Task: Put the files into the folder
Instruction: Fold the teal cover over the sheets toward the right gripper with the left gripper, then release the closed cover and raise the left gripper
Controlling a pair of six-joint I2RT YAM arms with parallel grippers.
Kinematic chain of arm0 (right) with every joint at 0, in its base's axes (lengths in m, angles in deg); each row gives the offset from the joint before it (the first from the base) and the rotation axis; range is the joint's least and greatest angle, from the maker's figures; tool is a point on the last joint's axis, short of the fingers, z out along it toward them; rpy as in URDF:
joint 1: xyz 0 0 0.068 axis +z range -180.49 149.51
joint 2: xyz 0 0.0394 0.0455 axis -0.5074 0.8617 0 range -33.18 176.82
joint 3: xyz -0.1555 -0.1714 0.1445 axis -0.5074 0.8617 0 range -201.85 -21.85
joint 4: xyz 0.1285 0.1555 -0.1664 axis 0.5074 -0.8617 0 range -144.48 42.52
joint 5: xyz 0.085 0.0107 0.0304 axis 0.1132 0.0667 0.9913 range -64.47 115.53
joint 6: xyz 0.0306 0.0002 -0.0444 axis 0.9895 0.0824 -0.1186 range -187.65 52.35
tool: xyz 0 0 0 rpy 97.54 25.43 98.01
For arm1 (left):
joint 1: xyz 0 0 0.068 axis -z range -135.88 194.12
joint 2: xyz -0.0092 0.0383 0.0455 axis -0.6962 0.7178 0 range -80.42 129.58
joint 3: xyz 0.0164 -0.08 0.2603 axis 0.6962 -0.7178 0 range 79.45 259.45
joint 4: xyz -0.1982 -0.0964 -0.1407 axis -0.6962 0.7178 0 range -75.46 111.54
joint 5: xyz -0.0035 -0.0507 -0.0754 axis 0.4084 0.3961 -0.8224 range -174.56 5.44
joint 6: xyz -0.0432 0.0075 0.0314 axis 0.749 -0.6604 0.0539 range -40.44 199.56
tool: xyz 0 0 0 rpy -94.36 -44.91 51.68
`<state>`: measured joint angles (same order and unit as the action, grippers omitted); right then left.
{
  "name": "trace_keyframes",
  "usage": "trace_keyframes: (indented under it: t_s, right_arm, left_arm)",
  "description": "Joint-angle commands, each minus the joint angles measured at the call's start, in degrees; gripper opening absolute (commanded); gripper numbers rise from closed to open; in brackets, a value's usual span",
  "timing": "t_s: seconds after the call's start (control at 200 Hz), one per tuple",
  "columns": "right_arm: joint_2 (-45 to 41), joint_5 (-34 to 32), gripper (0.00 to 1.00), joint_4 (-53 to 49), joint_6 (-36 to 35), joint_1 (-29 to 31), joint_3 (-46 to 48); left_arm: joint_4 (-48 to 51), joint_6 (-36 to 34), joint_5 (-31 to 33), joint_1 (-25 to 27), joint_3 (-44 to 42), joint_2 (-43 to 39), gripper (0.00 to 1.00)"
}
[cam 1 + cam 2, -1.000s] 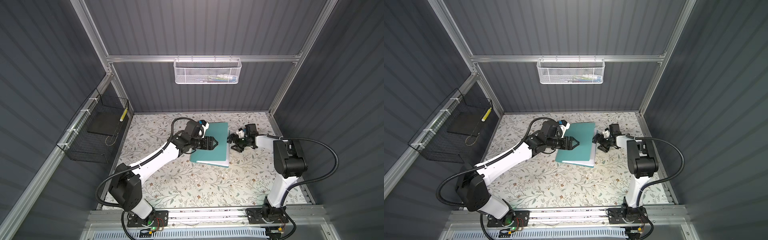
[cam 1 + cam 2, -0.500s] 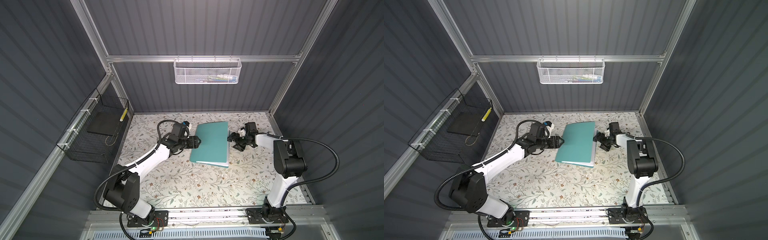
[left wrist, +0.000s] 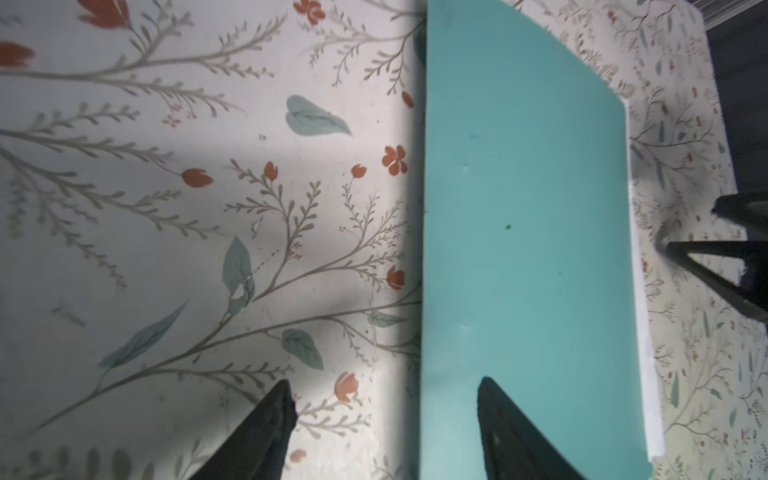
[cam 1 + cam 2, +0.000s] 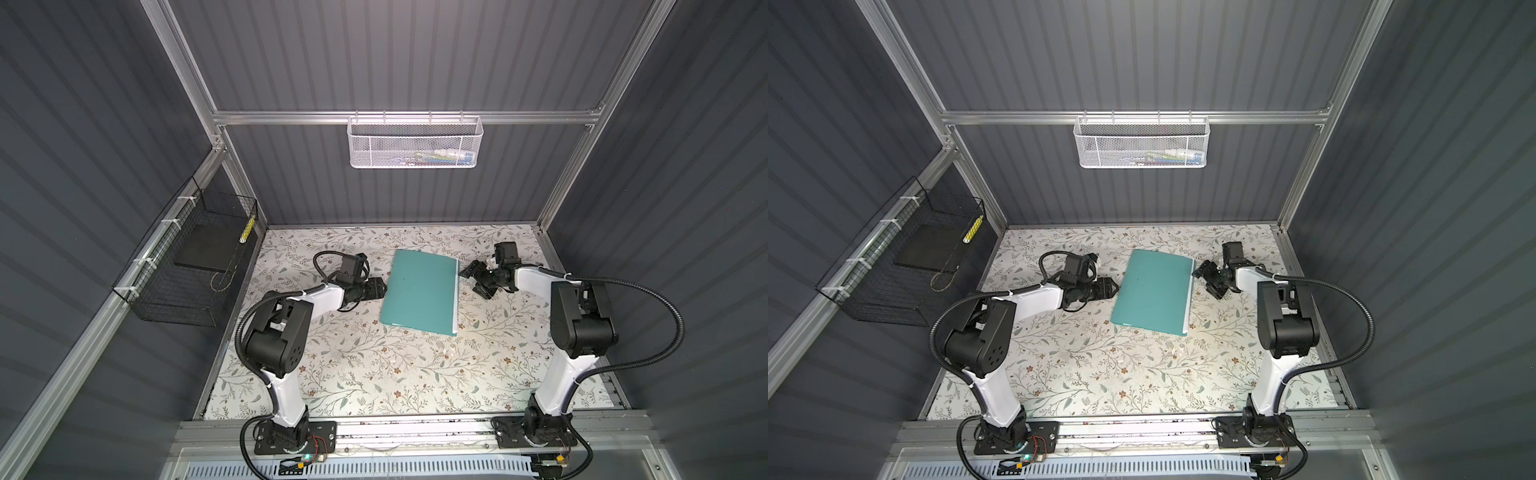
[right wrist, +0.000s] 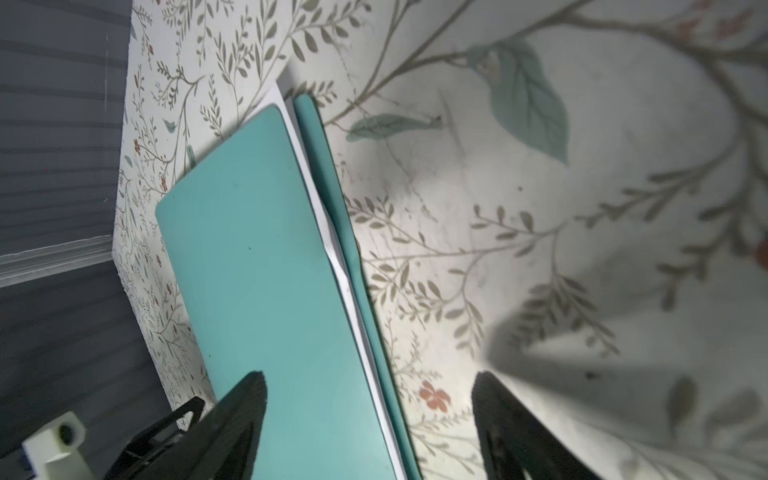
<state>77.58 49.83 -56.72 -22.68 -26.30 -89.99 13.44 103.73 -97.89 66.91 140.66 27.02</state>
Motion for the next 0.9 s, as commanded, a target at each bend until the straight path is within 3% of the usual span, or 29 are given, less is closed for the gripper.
trace_keyframes:
  t_s: [0.0,0.215,0.395,0.741,0.896]
  right_arm:
    - [3.3,1.6,0.79,-0.5,0.3,1.0,-3.3]
    - [10.7,3.0,0.78,-5.4,-2.1,5.2,-11.9]
    - [13.7,3.6,0.78,-7.5,-2.8,7.8,-15.5]
    - [14.0,4.8,0.78,-8.9,-3.4,10.6,-15.6]
    - [10.4,3.8,0.78,-6.3,-1.0,11.4,-10.8]
  left_arm:
    - [-5.2,1.4,-4.4,-0.2,0.5,1.3,0.70]
    - [-11.7,4.6,-11.2,-0.2,-3.5,2.5,0.68]
    - [-14.3,6.7,-12.9,-0.2,-8.7,-1.0,0.67]
    - [-8.3,5.6,-6.7,-0.2,-14.8,-10.3,0.67]
    - [-1.3,1.3,-1.8,-0.2,-10.9,-9.9,0.67]
